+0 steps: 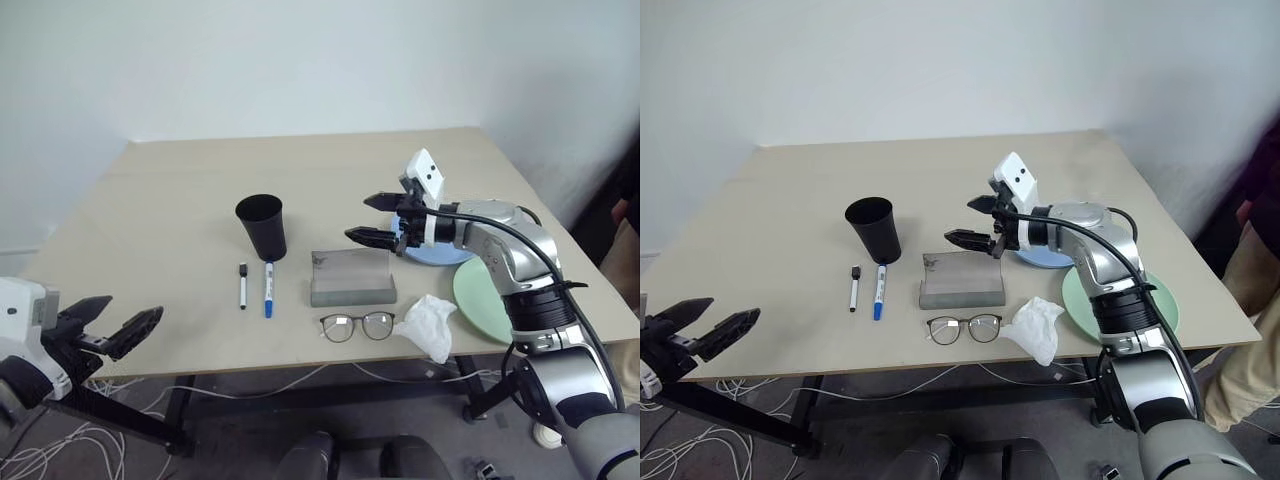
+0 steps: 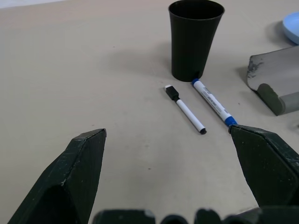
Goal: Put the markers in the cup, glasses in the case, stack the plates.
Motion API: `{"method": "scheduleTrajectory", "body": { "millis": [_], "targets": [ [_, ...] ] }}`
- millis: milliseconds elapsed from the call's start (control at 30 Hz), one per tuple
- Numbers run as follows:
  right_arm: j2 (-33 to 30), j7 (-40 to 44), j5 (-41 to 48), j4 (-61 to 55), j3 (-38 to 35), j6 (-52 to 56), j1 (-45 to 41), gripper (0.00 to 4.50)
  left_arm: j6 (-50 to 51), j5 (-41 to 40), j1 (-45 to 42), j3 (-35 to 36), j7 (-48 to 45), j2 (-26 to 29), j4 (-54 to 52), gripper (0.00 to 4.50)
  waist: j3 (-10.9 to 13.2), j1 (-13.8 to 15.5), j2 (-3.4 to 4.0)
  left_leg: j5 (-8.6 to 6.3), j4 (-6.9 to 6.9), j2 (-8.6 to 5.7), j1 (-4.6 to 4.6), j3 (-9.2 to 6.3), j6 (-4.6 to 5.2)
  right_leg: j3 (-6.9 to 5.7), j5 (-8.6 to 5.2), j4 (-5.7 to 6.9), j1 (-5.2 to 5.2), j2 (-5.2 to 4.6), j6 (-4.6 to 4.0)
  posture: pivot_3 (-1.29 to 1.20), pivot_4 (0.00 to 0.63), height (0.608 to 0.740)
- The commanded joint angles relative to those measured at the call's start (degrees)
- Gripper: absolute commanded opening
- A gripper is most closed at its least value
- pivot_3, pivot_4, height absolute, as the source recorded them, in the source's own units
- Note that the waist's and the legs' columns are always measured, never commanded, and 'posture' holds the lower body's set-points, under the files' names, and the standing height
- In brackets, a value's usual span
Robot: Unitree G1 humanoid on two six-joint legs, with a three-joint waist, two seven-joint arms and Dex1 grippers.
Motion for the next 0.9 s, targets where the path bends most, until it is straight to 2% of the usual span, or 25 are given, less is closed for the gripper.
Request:
{"method": "scheduleTrajectory", "body": {
  "millis": [33,233,467,700,900],
  "targets": [
    [-0.3,0.2,0.4,-1.4,-0.1,-0.6,-0.6,4.50,-0.5,-1.0,-0.1,1.6,0.4,0.1,-1.5,4.46,0.0,0.0,0.00,0.00,0.00,0.00,0.00,0.00,0.00,0.00,0.00,0.00,0.00,0.00,0.00,0.00,0.000,0.740],
    [-1.3,0.0,-0.3,0.1,0.0,-0.9,-0.9,4.50,-0.4,-1.3,-1.1,0.5,-1.3,1.9,0.3,4.46,0.0,0.0,-0.01,0.00,0.02,0.00,0.00,0.01,0.00,0.04,0.00,-0.01,0.00,0.03,0.00,0.00,0.000,0.740],
    [-4.1,0.1,-1.6,1.3,0.0,-2.6,-0.2,4.50,-2.9,1.0,-7.0,-5.6,-5.3,5.9,6.0,4.46,0.0,0.1,-0.02,0.00,0.06,0.00,0.00,0.01,0.00,0.01,0.06,0.00,0.03,0.04,-0.08,0.00,0.000,0.740],
    [-12.3,1.5,-2.9,0.1,-1.6,-3.4,3.0,4.50,-5.3,3.4,-17.2,-17.0,-6.8,6.9,9.9,4.46,0.0,0.7,-0.06,0.02,0.13,-0.01,0.00,0.07,0.03,0.10,0.08,-0.02,0.02,0.07,-0.08,0.00,0.000,0.740],
    [-16.8,0.0,-3.3,-1.0,-2.9,-0.1,5.1,4.50,-6.6,4.6,-22.0,-22.4,-8.4,7.0,12.4,4.46,0.0,1.0,-0.08,0.02,0.26,0.10,-0.01,0.13,0.08,0.34,0.11,-0.02,0.00,0.30,-0.02,0.00,0.000,0.740]
  ]
}}
